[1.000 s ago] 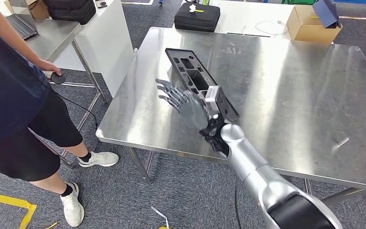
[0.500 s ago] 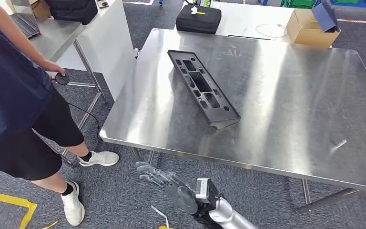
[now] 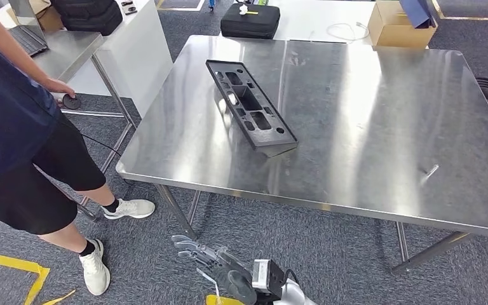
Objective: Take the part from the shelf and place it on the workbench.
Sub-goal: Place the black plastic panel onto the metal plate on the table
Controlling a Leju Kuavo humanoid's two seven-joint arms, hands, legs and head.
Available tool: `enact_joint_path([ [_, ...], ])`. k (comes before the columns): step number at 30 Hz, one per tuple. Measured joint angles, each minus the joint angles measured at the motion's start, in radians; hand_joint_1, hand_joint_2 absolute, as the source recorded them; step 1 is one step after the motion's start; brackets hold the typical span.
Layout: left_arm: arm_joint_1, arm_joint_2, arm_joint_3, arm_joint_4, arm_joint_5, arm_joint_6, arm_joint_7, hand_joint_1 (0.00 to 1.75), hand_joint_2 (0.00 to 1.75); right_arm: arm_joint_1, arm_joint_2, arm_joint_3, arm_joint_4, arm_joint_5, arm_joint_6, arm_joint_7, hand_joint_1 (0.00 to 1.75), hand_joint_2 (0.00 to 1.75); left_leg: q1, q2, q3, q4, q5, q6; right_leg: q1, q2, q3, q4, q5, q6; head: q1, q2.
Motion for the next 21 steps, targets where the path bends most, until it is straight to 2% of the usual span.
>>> enact_joint_path([
  [2,0.0,0.0,0.0,0.0,-0.001,0.0,0.005,0.0,0.0,0.001,0.012,0.002,0.0,0.01,0.0,0.0,0.0,0.0,-0.012,-0.001,-0.048,0.139,-0.091,0.011,0.014,-0.001,-0.024,0.0,0.019,-0.013,-0.003,0.0],
  [3,0.0,0.0,0.0,0.0,-0.001,0.0,0.006,0.0,0.0,0.003,0.016,0.003,0.0,0.012,0.0,0.0,0.0,0.0,-0.017,-0.001,-0.056,0.181,-0.11,0.019,0.022,-0.002,-0.036,0.0,0.029,-0.016,-0.003,0.0],
  [4,0.0,0.0,0.0,0.0,-0.001,0.0,0.007,0.0,0.0,0.004,0.019,0.004,0.001,0.013,0.0,0.001,0.0,0.0,-0.023,-0.001,-0.045,0.188,-0.108,0.029,0.029,-0.002,-0.049,0.0,0.039,-0.018,-0.003,0.0],
  [5,-0.001,0.0,0.0,0.0,0.0,0.0,0.007,0.0,0.0,0.005,0.022,0.005,0.001,0.014,0.0,0.002,0.0,0.0,-0.029,-0.001,-0.018,0.165,-0.092,0.041,0.035,-0.003,-0.061,0.0,0.049,-0.019,-0.003,0.0],
  [7,-0.004,0.0,0.0,0.0,0.001,0.0,0.008,0.0,0.0,0.007,0.029,0.005,0.001,0.015,0.0,0.003,0.0,0.0,-0.046,-0.002,0.082,0.039,-0.06,0.07,0.044,-0.001,-0.083,0.0,0.072,-0.016,-0.002,0.0],
  [9,-0.008,0.0,0.001,-0.001,0.003,0.001,0.008,0.0,0.0,0.008,0.035,0.005,0.001,0.015,0.0,0.003,0.0,0.0,-0.063,-0.004,0.154,-0.059,-0.049,0.084,0.047,-0.002,-0.088,-0.006,0.094,-0.005,-0.001,0.0],
  [10,-0.01,0.0,0.001,-0.001,0.004,0.001,0.007,0.0,0.0,0.01,0.038,0.005,0.001,0.015,0.0,0.004,0.0,0.0,-0.071,-0.005,0.165,-0.079,-0.048,0.086,0.046,-0.004,-0.085,-0.013,0.105,0.002,-0.001,0.0],
  [12,-0.008,-0.002,0.004,-0.001,0.007,0.001,0.006,0.0,0.0,0.011,0.042,0.005,0.002,0.015,0.0,0.004,0.0,0.0,-0.079,-0.005,0.153,-0.089,-0.018,0.095,0.041,-0.008,-0.082,-0.03,0.128,0.017,-0.001,0.0],
  [13,-0.008,-0.002,0.005,-0.001,0.007,0.001,0.005,0.0,0.0,0.013,0.043,0.005,0.003,0.014,0.0,0.005,0.0,0.0,-0.08,-0.003,0.143,-0.095,0.0,0.103,0.039,-0.008,-0.089,-0.028,0.118,0.017,-0.001,0.0],
  [14,-0.007,-0.002,0.007,-0.001,0.008,0.001,0.005,0.0,0.0,0.014,0.043,0.006,0.003,0.014,0.0,0.005,0.0,0.0,-0.079,-0.001,0.13,-0.101,0.019,0.11,0.039,-0.008,-0.099,-0.009,0.089,0.012,0.0,0.0],
  [16,-0.005,-0.001,0.009,-0.001,0.008,0.001,0.005,0.0,0.0,0.016,0.042,0.006,0.005,0.013,0.0,0.005,0.0,0.0,-0.079,0.003,0.097,-0.104,0.052,0.119,0.04,-0.008,-0.128,0.099,-0.014,-0.006,0.004,0.0],
  [17,-0.005,-0.002,0.01,-0.001,0.008,0.001,0.005,0.0,0.0,0.017,0.042,0.006,0.006,0.013,0.0,0.005,0.0,0.0,-0.08,0.005,0.08,-0.104,0.066,0.12,0.041,-0.008,-0.138,0.168,-0.055,-0.008,0.006,0.0],
  [18,-0.004,-0.002,0.01,-0.001,0.008,0.0,0.005,0.0,0.0,0.018,0.041,0.006,0.007,0.013,0.0,0.005,0.0,0.0,-0.082,0.006,0.064,-0.103,0.079,0.121,0.041,-0.008,-0.139,0.227,-0.079,-0.004,0.007,0.0],
  [19,-0.003,-0.003,0.011,-0.001,0.008,0.0,0.005,0.0,0.0,0.018,0.04,0.006,0.009,0.013,0.0,0.005,0.0,0.0,-0.083,0.008,0.049,-0.102,0.092,0.12,0.041,-0.008,-0.128,0.259,-0.082,0.005,0.008,0.0],
  [20,-0.003,-0.004,0.011,-0.001,0.008,0.0,0.005,0.0,0.0,0.019,0.039,0.006,0.01,0.014,0.0,0.005,0.0,0.0,-0.084,0.008,0.034,-0.101,0.104,0.119,0.041,-0.008,-0.098,0.255,-0.072,0.015,0.008,0.0],
  [21,-0.002,-0.005,0.012,-0.001,0.008,0.0,0.005,0.0,0.0,0.019,0.038,0.006,0.011,0.014,0.0,0.005,0.0,0.0,-0.085,0.009,0.022,-0.1,0.115,0.116,0.042,-0.009,-0.049,0.213,-0.058,0.023,0.008,0.0],
])
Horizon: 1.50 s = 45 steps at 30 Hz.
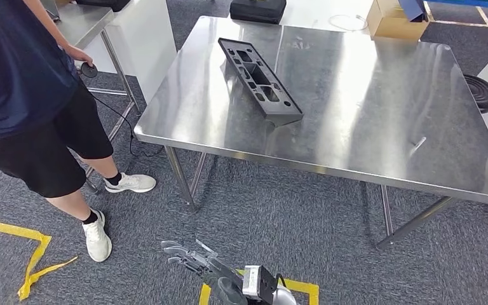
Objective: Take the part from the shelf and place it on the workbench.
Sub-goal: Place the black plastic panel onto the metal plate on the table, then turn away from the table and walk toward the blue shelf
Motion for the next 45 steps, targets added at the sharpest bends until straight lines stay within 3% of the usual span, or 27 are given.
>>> enact_joint_path([
  [1,0.0,-0.001,0.0,0.0,0.0,0.0,0.0,0.0,0.0,0.0,0.0,0.0,0.001,0.0,0.0,0.0,0.0,0.0,0.0,0.0,-0.011,0.001,0.009,-0.003,0.001,-0.001,0.064,-0.072,0.004,0.002,0.0,0.0],
  [3,0.0,-0.002,0.001,0.0,0.0,0.0,0.0,0.0,0.0,-0.002,0.002,0.0,0.001,0.0,0.0,0.0,0.0,0.0,-0.003,0.0,-0.023,0.002,0.026,-0.013,0.007,-0.002,0.177,-0.222,-0.013,-0.005,0.0,0.0],
  [5,0.0,-0.003,0.001,0.0,0.0,0.0,0.0,0.0,0.0,-0.002,0.004,-0.001,0.001,-0.002,0.001,-0.001,0.0,0.0,-0.003,0.001,-0.026,0.0,0.042,-0.023,0.013,-0.003,0.211,-0.284,-0.027,-0.016,-0.001,0.0],
  [7,0.001,-0.002,0.001,0.0,0.0,0.001,0.0,0.0,0.0,-0.002,0.006,-0.001,0.003,-0.004,0.003,-0.002,0.0,0.0,0.001,-0.002,-0.032,0.005,0.039,-0.035,0.004,-0.004,0.2,-0.29,-0.014,-0.031,-0.001,0.0],
  [8,0.001,-0.002,0.001,0.0,0.0,0.001,0.0,0.0,0.0,-0.002,0.008,-0.003,0.004,-0.005,0.004,-0.002,0.0,0.0,0.004,-0.006,-0.042,0.025,0.015,-0.041,0.0,-0.005,0.196,-0.292,-0.005,-0.041,-0.002,0.0],
  [10,0.002,-0.003,0.001,0.0,0.0,0.001,0.0,0.0,0.0,-0.002,0.016,-0.007,0.006,-0.006,0.004,-0.004,0.0,0.0,0.012,-0.013,-0.077,0.121,-0.069,-0.055,-0.004,-0.006,0.181,-0.294,0.014,-0.053,-0.006,0.0],
  [12,0.002,-0.003,0.002,0.0,0.0,0.002,0.0,0.0,0.0,-0.002,0.022,-0.011,0.01,-0.004,0.004,-0.006,0.0,0.0,0.02,-0.015,-0.108,0.24,-0.134,-0.067,-0.005,-0.007,0.16,-0.293,0.032,-0.052,-0.008,0.0],
  [13,0.002,-0.003,0.002,0.0,0.0,0.002,0.0,0.0,0.0,-0.002,0.024,-0.013,0.013,-0.002,0.003,-0.007,0.0,0.0,0.026,-0.015,-0.107,0.266,-0.137,-0.072,-0.006,-0.007,0.149,-0.292,0.04,-0.048,-0.008,0.0],
  [14,0.002,-0.003,0.002,0.0,0.001,0.003,0.001,0.0,0.0,-0.002,0.027,-0.016,0.017,0.001,0.003,-0.009,0.0,0.0,0.031,-0.015,-0.088,0.257,-0.123,-0.077,-0.007,-0.007,0.14,-0.292,0.048,-0.044,-0.008,0.0],
  [15,0.002,-0.003,0.002,0.0,0.003,0.004,0.002,0.0,0.0,-0.003,0.032,-0.02,0.02,0.005,0.002,-0.01,0.0,0.0,0.037,-0.015,-0.05,0.21,-0.097,-0.081,-0.01,-0.007,0.133,-0.292,0.054,-0.038,-0.008,0.0],
  [17,0.0,-0.004,0.004,0.0,0.008,0.009,0.003,0.0,0.0,-0.009,0.043,-0.026,0.027,0.01,0.002,-0.011,0.0,0.0,0.044,-0.018,0.048,0.065,-0.057,-0.088,-0.014,-0.007,0.121,-0.291,0.066,-0.024,-0.009,0.0],
  [19,-0.002,-0.004,0.005,0.0,0.012,0.012,0.003,0.0,0.0,-0.016,0.053,-0.028,0.034,0.013,0.002,-0.009,0.0,0.0,0.038,-0.025,0.094,-0.021,-0.048,-0.085,-0.015,-0.008,0.112,-0.292,0.08,-0.004,-0.009,0.0],
  [22,0.0,-0.004,0.009,0.0,0.018,0.017,0.005,0.0,0.0,-0.022,0.062,-0.028,0.046,0.019,-0.002,-0.005,0.0,0.0,0.025,-0.027,0.081,-0.033,-0.032,-0.057,-0.02,-0.008,0.1,-0.296,0.092,0.024,-0.007,0.0],
  [24,0.0,-0.004,0.014,0.0,0.021,0.02,0.006,0.0,0.0,-0.026,0.064,-0.028,0.059,0.031,-0.017,-0.003,0.0,0.0,0.022,-0.021,0.065,-0.038,-0.014,-0.031,-0.019,-0.007,0.073,-0.242,0.045,0.018,-0.004,0.0],
  [26,-0.001,-0.004,0.018,0.0,0.022,0.021,0.006,0.0,0.0,-0.032,0.065,-0.028,0.08,0.054,-0.046,0.002,0.0,0.0,0.016,-0.017,0.044,-0.038,0.003,-0.014,-0.016,-0.007,0.027,-0.108,-0.038,0.0,-0.001,0.0],
  [27,-0.001,-0.004,0.02,0.0,0.022,0.02,0.006,0.0,0.0,-0.034,0.066,-0.028,0.095,0.064,-0.062,0.005,0.0,0.0,0.011,-0.015,0.032,-0.037,0.012,-0.01,-0.013,-0.006,0.009,-0.039,-0.069,-0.003,0.0,0.0],
  [29,0.0,-0.004,0.022,0.0,0.021,0.018,0.006,0.0,0.0,-0.04,0.07,-0.03,0.135,0.08,-0.091,0.012,0.0,0.0,0.003,-0.013,0.008,-0.036,0.031,-0.006,-0.005,-0.006,0.019,0.01,-0.081,0.003,0.001,0.0],
  [31,0.0,-0.005,0.022,0.0,0.018,0.015,0.006,0.0,0.0,-0.052,0.079,-0.035,0.191,0.094,-0.13,0.018,0.0,0.0,-0.003,-0.014,-0.011,-0.035,0.048,-0.005,0.003,-0.006,0.105,-0.092,-0.042,0.01,0.001,0.0],
  [33,-0.001,-0.006,0.022,0.0,0.014,0.013,0.006,0.0,0.0,-0.073,0.092,-0.046,0.252,0.108,-0.171,0.019,0.0,0.0,-0.008,-0.014,-0.026,-0.033,0.064,-0.011,0.015,-0.006,0.208,-0.247,-0.026,-0.002,0.0,0.0],
  [35,-0.001,-0.006,0.022,0.0,0.012,0.012,0.006,0.0,0.0,-0.091,0.102,-0.057,0.301,0.116,-0.191,0.015,0.0,0.0,-0.01,-0.012,-0.034,-0.033,0.082,-0.019,0.022,-0.005,0.244,-0.321,-0.03,-0.019,0.0,0.0],
  [37,0.001,-0.006,0.022,0.0,0.012,0.012,0.006,0.0,0.0,-0.1,0.109,-0.064,0.336,0.119,-0.195,0.012,0.0,0.0,-0.008,-0.013,-0.04,-0.033,0.092,-0.028,0.017,-0.005,0.234,-0.329,-0.016,-0.034,0.001,0.0],
  [38,0.001,-0.005,0.022,0.0,0.012,0.012,0.006,0.0,0.0,-0.103,0.113,-0.067,0.35,0.12,-0.196,0.012,0.0,0.0,-0.005,-0.015,-0.046,-0.022,0.075,-0.035,0.013,-0.006,0.228,-0.33,-0.007,-0.043,0.0,0.0],
  [39,0.002,-0.005,0.022,0.0,0.012,0.013,0.006,0.0,0.0,-0.106,0.119,-0.07,0.362,0.121,-0.198,0.012,0.0,0.0,-0.002,-0.017,-0.057,0.006,0.04,-0.041,0.008,-0.007,0.221,-0.332,0.005,-0.053,-0.002,0.0],
  [41,0.002,-0.004,0.022,0.0,0.011,0.013,0.006,0.0,0.0,-0.112,0.13,-0.076,0.385,0.122,-0.215,0.019,0.0,0.0,0.007,-0.02,-0.09,0.119,-0.065,-0.055,0.006,-0.009,0.2,-0.331,0.027,-0.064,-0.007,0.0],
  [42,0.002,-0.004,0.022,0.0,0.01,0.012,0.006,0.0,0.0,-0.118,0.133,-0.083,0.399,0.121,-0.232,0.028,0.0,0.0,0.012,-0.02,-0.105,0.185,-0.103,-0.062,0.006,-0.009,0.188,-0.329,0.038,-0.064,-0.009,0.0],
  [43,0.002,-0.003,0.022,0.0,0.009,0.012,0.006,0.0,0.0,-0.126,0.136,-0.092,0.417,0.119,-0.253,0.038,0.0,0.0,0.018,-0.02,-0.111,0.238,-0.119,-0.069,0.005,-0.01,0.172,-0.326,0.049,-0.061,-0.009,0.0],
  [45,0.001,-0.003,0.022,0.0,0.005,0.01,0.006,0.0,0.0,-0.154,0.138,-0.121,0.47,0.114,-0.3,0.065,0.0,0.0,0.033,-0.019,-0.083,0.254,-0.087,-0.081,0.001,-0.011,0.141,-0.317,0.067,-0.05,-0.009,0.0],
])
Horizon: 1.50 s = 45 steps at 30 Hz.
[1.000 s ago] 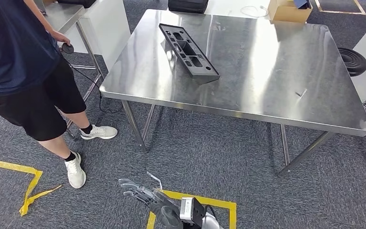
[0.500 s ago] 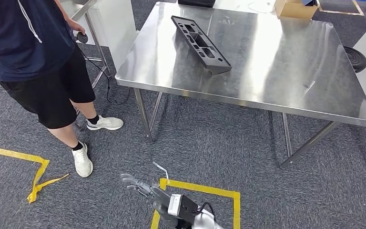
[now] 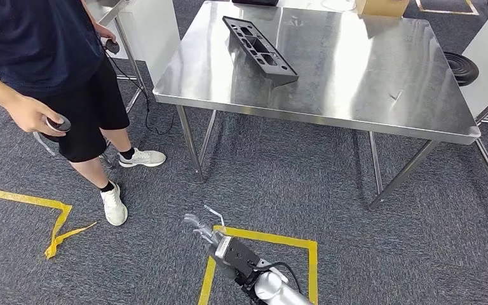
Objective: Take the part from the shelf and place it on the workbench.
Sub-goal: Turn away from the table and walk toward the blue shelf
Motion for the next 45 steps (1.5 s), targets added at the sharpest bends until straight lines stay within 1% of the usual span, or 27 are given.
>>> enact_joint_path([
  [2,-0.002,-0.001,0.0,0.0,-0.004,-0.005,-0.002,0.0,0.0,-0.037,-0.003,-0.042,0.076,-0.008,-0.061,0.045,0.0,0.0,0.016,-0.001,0.09,-0.109,0.04,-0.016,-0.005,0.0,-0.03,0.014,0.015,0.015,-0.001,0.0],
  [4,-0.005,-0.004,-0.001,0.0,-0.008,-0.009,-0.003,0.0,0.0,-0.066,-0.017,-0.092,0.159,-0.021,-0.13,0.117,0.0,0.0,0.019,-0.01,0.171,-0.231,0.031,-0.022,-0.005,-0.002,-0.052,0.026,0.029,0.034,-0.002,0.0],
  [5,-0.006,-0.005,-0.001,0.0,-0.011,-0.01,-0.004,0.0,0.0,-0.074,-0.028,-0.119,0.199,-0.027,-0.161,0.165,0.0,0.0,0.014,-0.015,0.185,-0.261,0.02,-0.018,-0.004,-0.005,-0.059,0.028,0.037,0.044,-0.002,0.0],
  [7,-0.002,-0.004,-0.001,0.0,-0.014,-0.007,-0.004,0.0,0.0,-0.07,-0.06,-0.165,0.28,-0.037,-0.213,0.29,0.0,0.0,0.003,-0.018,0.174,-0.271,0.025,0.006,-0.007,-0.008,-0.066,0.025,0.052,0.065,0.001,0.0],
  [8,-0.001,-0.004,-0.002,0.0,-0.015,-0.005,-0.003,0.0,0.0,-0.057,-0.08,-0.185,0.317,-0.044,-0.235,0.354,0.0,0.0,-0.001,-0.017,0.165,-0.271,0.034,0.022,-0.01,-0.007,-0.075,0.033,0.043,0.069,0.001,0.0],
  [9,0.001,-0.004,-0.002,0.0,-0.015,-0.002,-0.003,0.0,0.0,-0.039,-0.102,-0.204,0.349,-0.05,-0.253,0.413,0.0,0.0,-0.004,-0.017,0.153,-0.273,0.045,0.04,-0.013,-0.006,-0.088,0.055,0.018,0.067,0.004,0.0],
  [11,0.001,-0.002,-0.002,0.0,-0.015,0.004,-0.003,0.0,0.0,0.005,-0.142,-0.236,0.399,-0.059,-0.28,0.485,0.0,0.0,-0.01,-0.016,0.125,-0.274,0.069,0.066,-0.014,0.0,-0.129,0.162,-0.071,0.053,0.011,0.0],
  [13,0.003,-0.001,-0.002,0.0,-0.015,0.005,-0.003,0.0,0.0,0.041,-0.169,-0.256,0.433,-0.059,-0.294,0.511,0.0,0.0,-0.018,-0.012,0.094,-0.273,0.092,0.075,-0.01,0.005,-0.158,0.293,-0.136,0.049,0.017,0.0],
  [14,0.003,-0.001,-0.002,0.0,-0.015,0.005,-0.003,0.0,0.0,0.053,-0.177,-0.263,0.447,-0.057,-0.296,0.525,0.0,0.0,-0.022,-0.008,0.078,-0.272,0.104,0.076,-0.007,0.006,-0.154,0.33,-0.14,0.055,0.017,0.0],
  [15,0.003,-0.001,-0.002,0.0,-0.016,0.004,-0.002,0.0,0.0,0.062,-0.184,-0.268,0.459,-0.055,-0.294,0.547,0.0,0.0,-0.025,-0.003,0.064,-0.272,0.115,0.077,-0.005,0.006,-0.133,0.333,-0.125,0.063,0.017,0.0],
  [17,0.002,-0.001,-0.002,0.0,-0.017,0.004,-0.001,0.0,0.0,0.078,-0.192,-0.275,0.479,-0.048,-0.28,0.62,0.0,0.0,-0.026,0.002,0.038,-0.271,0.137,0.073,-0.002,0.006,-0.036,0.235,-0.09,0.074,0.017,0.0],
  [19,0.0,-0.002,-0.002,0.0,-0.02,0.002,0.0,0.0,0.0,0.102,-0.2,-0.277,0.493,-0.032,-0.259,0.692,0.0,0.0,-0.029,0.002,0.023,-0.27,0.157,0.065,0.005,0.006,0.086,0.071,-0.105,0.062,0.018,0.0],
  [20,-0.001,-0.002,-0.002,0.0,-0.023,0.002,0.0,0.0,0.0,0.117,-0.202,-0.276,0.499,-0.02,-0.251,0.718,0.0,0.0,-0.03,0.001,0.02,-0.271,0.165,0.059,0.01,0.006,0.123,0.014,-0.12,0.051,0.018,0.0],
  [21,0.0,-0.002,-0.002,0.0,-0.026,0.002,0.001,0.0,0.0,0.132,-0.204,-0.274,0.505,-0.007,-0.242,0.739,0.0,0.0,-0.03,0.0,0.019,-0.273,0.174,0.053,0.014,0.007,0.138,-0.015,-0.129,0.04,0.018,0.0],
  [23,0.002,-0.001,-0.002,0.0,-0.03,0.003,0.001,0.0,0.0,0.164,-0.204,-0.264,0.517,0.02,-0.226,0.767,0.0,0.0,-0.028,0.0,0.017,-0.271,0.178,0.042,0.008,0.005,0.131,-0.018,-0.121,0.023,0.017,0.0],
  [24,0.003,0.0,-0.003,0.0,-0.031,0.003,0.001,0.0,0.0,0.18,-0.203,-0.255,0.523,0.036,-0.217,0.78,0.0,0.0,-0.026,0.0,0.012,-0.255,0.158,0.036,0.004,0.003,0.128,-0.017,-0.114,0.014,0.017,0.0],
  [26,0.005,0.002,-0.003,0.0,-0.029,0.001,0.002,0.0,0.0,0.209,-0.201,-0.231,0.532,0.059,-0.207,0.801,0.0,0.0,-0.02,-0.001,-0.01,-0.176,0.07,0.024,-0.002,-0.001,0.118,-0.018,-0.1,-0.002,0.013,0.0],
  [28,0.005,0.002,-0.003,0.0,-0.027,-0.002,0.002,0.0,0.0,0.231,-0.198,-0.214,0.537,0.066,-0.205,0.816,0.0,0.0,-0.017,-0.001,-0.035,-0.075,-0.01,0.016,0.0,-0.004,0.106,-0.017,-0.09,-0.01,0.01,0.0],
  [30,0.005,0.003,-0.003,0.0,-0.027,-0.003,0.003,0.0,0.0,0.25,-0.195,-0.207,0.541,0.065,-0.207,0.822,0.0,0.0,-0.013,0.0,-0.043,0.0,-0.022,0.009,0.001,-0.007,0.088,-0.013,-0.079,-0.008,0.01,0.0],
  [32,0.005,0.003,-0.003,0.0,-0.027,-0.004,0.004,0.0,0.0,0.266,-0.194,-0.202,0.545,0.063,-0.208,0.825,0.0,0.0,-0.005,0.0,0.0,-0.013,0.015,0.003,-0.002,-0.008,0.066,-0.004,-0.069,-0.001,0.01,0.0],
  [34,0.003,0.003,-0.003,0.0,-0.027,-0.005,0.004,0.0,0.0,0.272,-0.194,-0.199,0.548,0.063,-0.211,0.829,0.0,0.87,0.002,0.0,0.1,-0.139,0.042,-0.002,-0.002,-0.008,0.048,0.014,-0.066,0.008,0.009,0.0],
  [36,-0.002,0.003,-0.003,0.0,-0.028,-0.005,0.004,0.0,0.0,0.273,-0.195,-0.196,0.55,0.067,-0.222,0.84,0.0,1.75,0.001,-0.001,0.159,-0.234,0.032,0.001,0.003,-0.01,0.035,0.031,-0.063,0.018,0.008,0.0],
  [39,-0.002,0.003,-0.003,0.0,-0.029,-0.003,0.008,0.0,0.0,0.274,-0.194,-0.185,0.552,0.078,-0.24,0.858,0.0,1.75,-0.006,-0.007,0.153,-0.257,0.028,0.031,0.002,-0.015,0.02,0.04,-0.057,0.038,0.01,0.0],
  [40,-0.001,0.004,-0.003,0.0,-0.031,-0.002,0.01,0.0,0.0,0.275,-0.193,-0.181,0.552,0.08,-0.241,0.862,0.0,1.75,-0.006,-0.01,0.148,-0.26,0.034,0.043,0.001,-0.013,0.01,0.055,-0.067,0.04,0.011,0.0],
  [42,0.0,0.004,-0.004,0.0,-0.035,-0.001,0.013,0.0,0.0,0.276,-0.192,-0.177,0.553,0.08,-0.241,0.865,0.0,1.75,-0.008,-0.014,0.137,-0.263,0.047,0.061,0.0,-0.008,-0.033,0.144,-0.118,0.033,0.014,0.0],
  [44,-0.001,0.004,-0.005,0.0,-0.039,0.0,0.014,0.0,0.0,0.276,-0.19,-0.176,0.553,0.08,-0.241,0.866,0.0,1.75,-0.013,-0.022,0.121,-0.263,0.059,0.07,0.0,-0.004,-0.088,0.275,-0.177,0.024,0.016,0.0],
  [45,-0.001,0.004,-0.006,0.0,-0.042,0.0,0.015,0.0,0.0,0.277,-0.189,-0.176,0.553,0.078,-0.241,0.866,0.0,1.75,-0.016,-0.028,0.113,-0.262,0.064,0.071,0.001,-0.002,-0.101,0.315,-0.191,0.025,0.016,0.0],
])
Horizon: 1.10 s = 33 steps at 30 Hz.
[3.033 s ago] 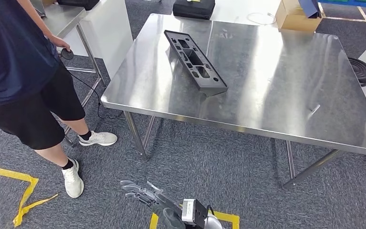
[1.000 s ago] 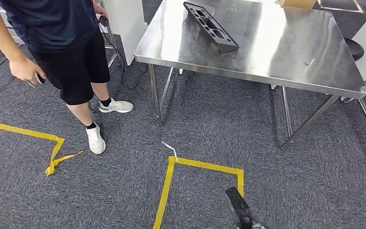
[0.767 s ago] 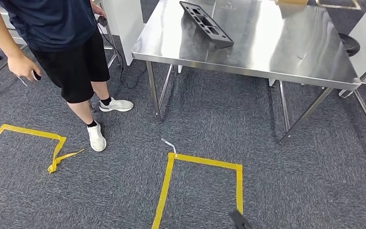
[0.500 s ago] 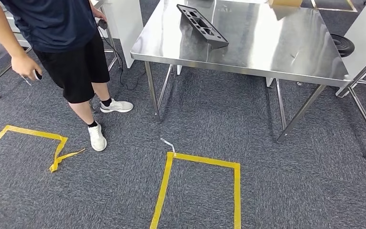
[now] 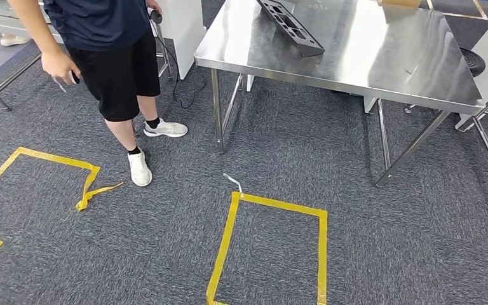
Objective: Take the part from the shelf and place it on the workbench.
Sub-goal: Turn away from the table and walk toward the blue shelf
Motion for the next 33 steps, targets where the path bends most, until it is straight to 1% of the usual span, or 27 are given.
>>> enact_joint_path([
  [1,0.0,0.0,-0.001,0.0,-0.002,0.0,0.0,0.0,0.0,0.002,0.001,0.0,0.0,-0.002,0.0,0.0,0.0,1.75,-0.001,-0.008,-0.006,0.0,0.006,-0.001,0.0,0.002,0.007,0.002,0.001,0.004,0.0,0.0],
  [2,0.001,0.0,-0.002,0.0,-0.004,-0.001,0.001,0.0,0.0,0.003,0.001,0.0,0.0,-0.003,0.0,-0.001,0.0,1.75,-0.002,-0.019,-0.011,0.001,0.011,-0.003,0.0,0.007,0.035,-0.038,0.017,0.01,0.0,0.0],
  [3,0.001,0.0,-0.003,0.0,-0.005,-0.003,0.001,0.0,0.0,0.004,0.001,0.0,0.0,-0.005,0.0,-0.003,0.0,1.75,-0.002,-0.029,-0.015,0.001,0.016,-0.006,0.0,0.018,0.078,-0.108,0.041,0.015,0.001,0.0],
  [4,0.0,0.0,-0.004,0.0,-0.006,-0.009,0.0,0.0,0.0,0.004,0.002,0.0,0.0,-0.006,0.001,-0.005,0.0,1.75,-0.003,-0.039,-0.018,0.002,0.021,-0.01,0.0,0.039,0.122,-0.186,0.061,0.017,0.001,0.0],
  [5,-0.001,0.0,-0.006,0.0,-0.009,-0.017,-0.002,0.0,0.0,0.004,0.002,0.0,0.001,-0.01,0.002,-0.01,0.0,1.75,-0.005,-0.048,-0.021,0.002,0.025,-0.014,0.001,0.055,0.154,-0.246,0.075,0.015,0.001,0.0],
  [7,-0.001,0.0,-0.012,0.0,-0.017,-0.034,-0.008,0.0,0.0,0.004,0.004,0.0,0.001,-0.018,0.006,-0.019,0.0,1.75,-0.008,-0.063,-0.026,0.001,0.034,-0.026,0.006,0.069,0.178,-0.294,0.084,0.006,0.0,0.0],
  [9,0.001,0.0,-0.018,0.0,-0.023,-0.044,-0.014,0.0,0.0,0.004,0.008,0.0,0.001,-0.023,0.009,-0.023,0.0,1.75,-0.005,-0.075,-0.031,0.001,0.041,-0.038,0.004,0.048,0.177,-0.294,0.093,-0.005,0.0,0.0],
  [10,0.002,0.001,-0.019,0.0,-0.025,-0.048,-0.017,0.0,0.0,0.004,0.011,0.0,0.001,-0.023,0.01,-0.025,0.0,1.75,-0.005,-0.065,-0.037,0.011,0.033,-0.042,0.001,0.037,0.178,-0.297,0.097,-0.012,-0.001,0.0],
  [11,0.002,0.001,-0.02,0.0,-0.026,-0.05,-0.018,0.0,0.0,0.004,0.013,0.0,0.001,-0.024,0.01,-0.027,0.0,1.75,-0.004,-0.045,-0.05,0.038,0.012,-0.046,-0.002,0.024,0.178,-0.299,0.102,-0.021,-0.003,0.0],
  [13,0.001,0.003,-0.023,0.0,-0.026,-0.055,-0.019,0.0,0.0,0.007,0.015,0.0,0.001,-0.023,0.01,-0.03,0.0,1.75,-0.003,0.002,-0.1,0.149,-0.06,-0.054,-0.002,-0.003,0.173,-0.3,0.106,-0.031,-0.006,0.0],
  [14,0.0,0.004,-0.024,0.0,-0.026,-0.057,-0.019,0.0,0.0,0.01,0.015,0.0,0.001,-0.023,0.01,-0.031,0.0,1.75,-0.001,0.013,-0.127,0.215,-0.092,-0.058,0.0,-0.018,0.169,-0.3,0.107,-0.033,-0.007,0.0],
  [15,0.0,0.004,-0.025,0.0,-0.026,-0.059,-0.019,0.0,0.0,0.013,0.016,0.0,0.002,-0.023,0.01,-0.032,0.0,1.75,0.001,0.018,-0.145,0.263,-0.111,-0.062,0.001,-0.033,0.167,-0.3,0.107,-0.033,-0.007,0.0],
  [16,0.002,0.005,-0.026,0.0,-0.025,-0.06,-0.019,0.0,0.0,0.014,0.017,0.0,0.002,-0.022,0.01,-0.033,0.0,1.75,0.003,0.022,-0.147,0.278,-0.11,-0.066,0.002,-0.047,0.166,-0.299,0.107,-0.033,-0.007,0.0],
  [17,0.003,0.006,-0.027,0.0,-0.023,-0.061,-0.019,0.0,0.0,0.015,0.018,0.0,0.002,-0.022,0.01,-0.035,0.0,1.75,0.006,0.029,-0.128,0.255,-0.092,-0.068,0.002,-0.061,0.166,-0.298,0.107,-0.033,-0.007,0.0],
  [18,0.004,0.007,-0.027,0.0,-0.022,-0.061,-0.019,0.0,0.0,0.014,0.02,0.0,0.003,-0.021,0.01,-0.037,0.0,1.75,0.008,0.041,-0.092,0.198,-0.063,-0.069,0.001,-0.072,0.167,-0.297,0.106,-0.031,-0.008,0.0],
  [19,0.003,0.008,-0.027,0.0,-0.02,-0.061,-0.019,0.0,0.0,0.013,0.022,0.0,0.003,-0.021,0.01,-0.038,0.0,1.75,0.01,0.065,-0.051,0.127,-0.037,-0.07,0.003,-0.084,0.17,-0.295,0.104,-0.028,-0.008,0.0],
  [20,0.001,0.009,-0.027,0.0,-0.018,-0.062,-0.019,0.0,0.0,0.013,0.023,0.0,0.003,-0.021,0.009,-0.039,0.0,1.75,0.008,0.085,-0.018,0.068,-0.017,-0.067,0.006,-0.094,0.17,-0.291,0.101,-0.023,-0.008,0.0],
  [21,0.0,0.01,-0.028,0.0,-0.017,-0.062,-0.019,0.0,0.0,0.012,0.023,0.0,0.003,-0.021,0.009,-0.039,0.0,1.75,0.006,0.099,0.001,0.029,-0.007,-0.061,0.01,-0.104,0.17,-0.289,0.098,-0.018,-0.005,0.0],
  [22,-0.001,0.01,-0.028,0.0,-0.017,-0.062,-0.019,0.0,0.0,0.011,0.023,0.0,0.003,-0.021,0.009,-0.039,0.0,1.75,0.002,0.103,0.006,0.013,-0.005,-0.055,0.014,-0.113,0.172,-0.287,0.097,-0.012,-0.001,0.0],
  [24,0.001,0.012,-0.028,0.0,-0.017,-0.063,-0.019,0.0,0.0,0.008,0.024,0.0,0.003,-0.021,0.008,-0.039,0.0,1.75,-0.003,0.081,-0.001,0.008,0.001,-0.038,0.014,-0.126,0.173,-0.286,0.095,0.0,0.005,0.0],
  [25,0.002,0.013,-0.028,0.0,-0.017,-0.063,-0.018,0.0,0.0,0.006,0.025,0.0,0.003,-0.021,0.008,-0.039,0.0,1.75,-0.003,0.07,-0.004,0.005,0.006,-0.03,0.011,-0.109,0.17,-0.278,0.089,0.005,0.006,0.0],
  [27,0.0,0.014,-0.028,0.0,-0.017,-0.063,-0.014,0.0,0.0,0.006,0.025,0.0,0.003,-0.021,0.007,-0.039,0.0,1.75,0.0,0.049,-0.009,-0.001,0.016,-0.014,0.008,-0.047,0.137,-0.211,0.049,0.005,0.009,0.0],
  [28,-0.002,0.014,-0.028,0.0,-0.018,-0.063,-0.012,0.0,0.0,0.008,0.024,0.0,0.003,-0.021,0.007,-0.039,0.0,1.75,-0.001,0.037,-0.013,-0.002,0.02,-0.01,0.007,-0.017,0.108,-0.149,0.019,0.0,0.01,0.0],
  [30,-0.004,0.013,-0.029,0.0,-0.02,-0.063,-0.008,0.0,0.0,0.011,0.024,0.0,0.004,-0.021,0.009,-0.039,0.0,1.75,-0.002,0.009,-0.021,-0.001,0.025,-0.006,0.006,0.003,0.048,-0.021,-0.027,-0.004,0.011,0.0],
  [31,-0.004,0.013,-0.029,0.0,-0.023,-0.063,-0.006,0.0,0.0,0.013,0.024,0.0,0.005,-0.023,0.01,-0.039,0.0,1.75,-0.002,-0.006,-0.023,-0.001,0.028,-0.007,0.005,0.005,0.035,0.005,-0.03,0.0,0.011,0.0],
  [32,-0.003,0.012,-0.03,0.0,-0.027,-0.063,-0.005,0.0,0.0,0.015,0.024,-0.001,0.006,-0.026,0.011,-0.04,0.0,1.75,-0.002,-0.021,-0.025,0.0,0.03,-0.009,0.003,0.007,0.042,-0.009,-0.016,0.009,0.011,0.0],
  [33,-0.002,0.012,-0.032,0.0,-0.031,-0.063,-0.004,0.0,0.0,0.016,0.023,-0.001,0.006,-0.031,0.011,-0.041,0.0,1.75,-0.002,-0.037,-0.025,0.0,0.033,-0.012,0.0,0.012,0.066,-0.061,0.01,0.019,0.011,0.0],
])
